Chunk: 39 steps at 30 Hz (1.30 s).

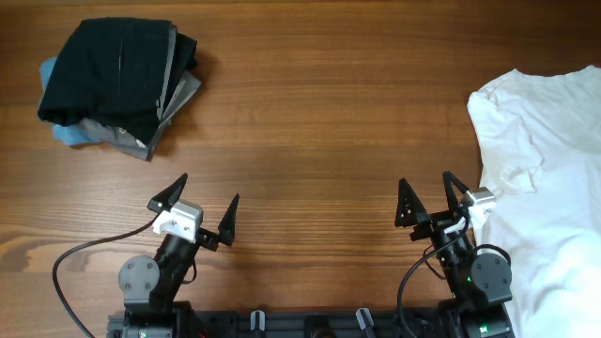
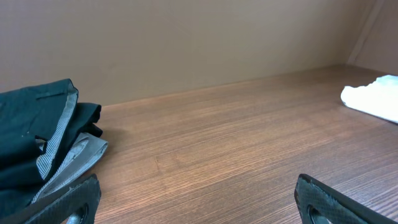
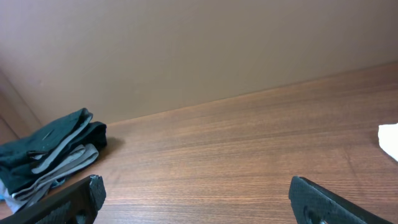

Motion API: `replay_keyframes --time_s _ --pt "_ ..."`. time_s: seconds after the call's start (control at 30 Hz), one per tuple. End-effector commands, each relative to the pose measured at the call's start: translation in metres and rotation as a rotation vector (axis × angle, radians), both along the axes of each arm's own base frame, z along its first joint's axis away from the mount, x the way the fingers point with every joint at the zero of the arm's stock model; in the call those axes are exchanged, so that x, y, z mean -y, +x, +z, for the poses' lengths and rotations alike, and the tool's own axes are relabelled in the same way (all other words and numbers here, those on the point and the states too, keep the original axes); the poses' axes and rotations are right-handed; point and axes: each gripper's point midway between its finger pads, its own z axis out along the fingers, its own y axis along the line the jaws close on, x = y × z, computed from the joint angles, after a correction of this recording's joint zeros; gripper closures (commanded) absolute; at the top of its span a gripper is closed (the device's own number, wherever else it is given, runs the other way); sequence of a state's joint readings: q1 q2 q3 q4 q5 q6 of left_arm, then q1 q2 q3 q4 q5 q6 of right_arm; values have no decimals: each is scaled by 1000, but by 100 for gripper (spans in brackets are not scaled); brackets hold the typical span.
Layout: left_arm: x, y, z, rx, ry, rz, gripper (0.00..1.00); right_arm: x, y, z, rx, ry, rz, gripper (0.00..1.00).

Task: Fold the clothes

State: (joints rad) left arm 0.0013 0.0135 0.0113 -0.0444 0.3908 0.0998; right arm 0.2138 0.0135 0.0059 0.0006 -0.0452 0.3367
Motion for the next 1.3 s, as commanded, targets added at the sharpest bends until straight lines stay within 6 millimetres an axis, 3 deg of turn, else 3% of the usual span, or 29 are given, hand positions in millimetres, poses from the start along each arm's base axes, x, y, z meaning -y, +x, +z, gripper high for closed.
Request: replay_keyframes --time_s 0.0,1.2,1.23,1.27 --pt "1 -1 -1 2 -3 -7 0 -1 -1 2 8 8 7 0" --pt "1 -1 -1 2 -3 -7 0 -1 -1 2 8 9 7 0" --pt "1 -1 -1 2 -3 -7 0 0 -1 4 17 11 3 0" --pt "1 -1 -1 3 -3 -7 0 4 0 21 83 25 -22 0"
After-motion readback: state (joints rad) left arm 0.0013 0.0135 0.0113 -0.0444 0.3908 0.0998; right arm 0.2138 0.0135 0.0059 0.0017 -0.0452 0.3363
